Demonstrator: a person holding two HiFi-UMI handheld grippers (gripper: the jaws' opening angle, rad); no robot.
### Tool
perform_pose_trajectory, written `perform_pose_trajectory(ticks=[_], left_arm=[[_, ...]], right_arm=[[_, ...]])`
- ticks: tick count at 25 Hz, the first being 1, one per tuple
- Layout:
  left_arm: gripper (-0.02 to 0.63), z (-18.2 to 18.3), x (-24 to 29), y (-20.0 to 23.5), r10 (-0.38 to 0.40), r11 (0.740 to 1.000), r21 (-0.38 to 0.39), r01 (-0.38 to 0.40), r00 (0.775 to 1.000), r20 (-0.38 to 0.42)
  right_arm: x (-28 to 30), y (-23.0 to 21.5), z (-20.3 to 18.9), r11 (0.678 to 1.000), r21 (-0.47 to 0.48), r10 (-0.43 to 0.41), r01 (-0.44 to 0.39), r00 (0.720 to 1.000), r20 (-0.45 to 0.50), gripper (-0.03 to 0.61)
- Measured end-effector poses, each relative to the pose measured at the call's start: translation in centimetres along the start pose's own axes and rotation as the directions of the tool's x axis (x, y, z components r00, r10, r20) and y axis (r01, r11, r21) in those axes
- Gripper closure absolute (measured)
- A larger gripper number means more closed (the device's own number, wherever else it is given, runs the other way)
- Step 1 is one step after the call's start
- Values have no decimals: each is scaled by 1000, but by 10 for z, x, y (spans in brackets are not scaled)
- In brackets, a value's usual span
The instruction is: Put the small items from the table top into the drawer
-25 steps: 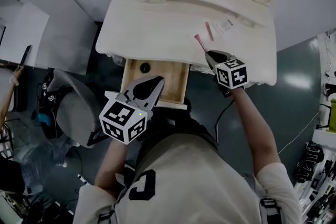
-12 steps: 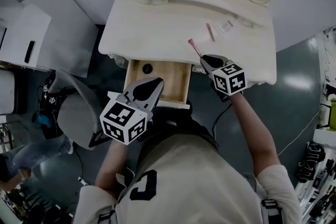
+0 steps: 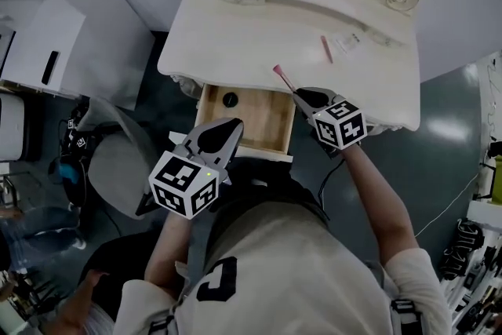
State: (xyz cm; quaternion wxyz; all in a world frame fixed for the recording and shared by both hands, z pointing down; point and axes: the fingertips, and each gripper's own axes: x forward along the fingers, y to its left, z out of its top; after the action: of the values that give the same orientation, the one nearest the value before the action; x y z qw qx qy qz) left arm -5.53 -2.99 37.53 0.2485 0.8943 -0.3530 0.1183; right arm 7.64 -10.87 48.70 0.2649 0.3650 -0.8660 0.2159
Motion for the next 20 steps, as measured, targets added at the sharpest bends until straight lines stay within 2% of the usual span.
perform_pose_trajectory(ticks=[10, 20], left_arm=[[548, -10, -13, 18, 25, 999, -43, -25, 1000, -2], [547, -16, -20, 37, 58, 995, -79, -58, 998, -1]], right_arm=[[32, 38, -9, 993, -48, 103, -107, 992, -66, 525], [68, 57, -28, 983, -57, 168, -177, 976, -138, 525]])
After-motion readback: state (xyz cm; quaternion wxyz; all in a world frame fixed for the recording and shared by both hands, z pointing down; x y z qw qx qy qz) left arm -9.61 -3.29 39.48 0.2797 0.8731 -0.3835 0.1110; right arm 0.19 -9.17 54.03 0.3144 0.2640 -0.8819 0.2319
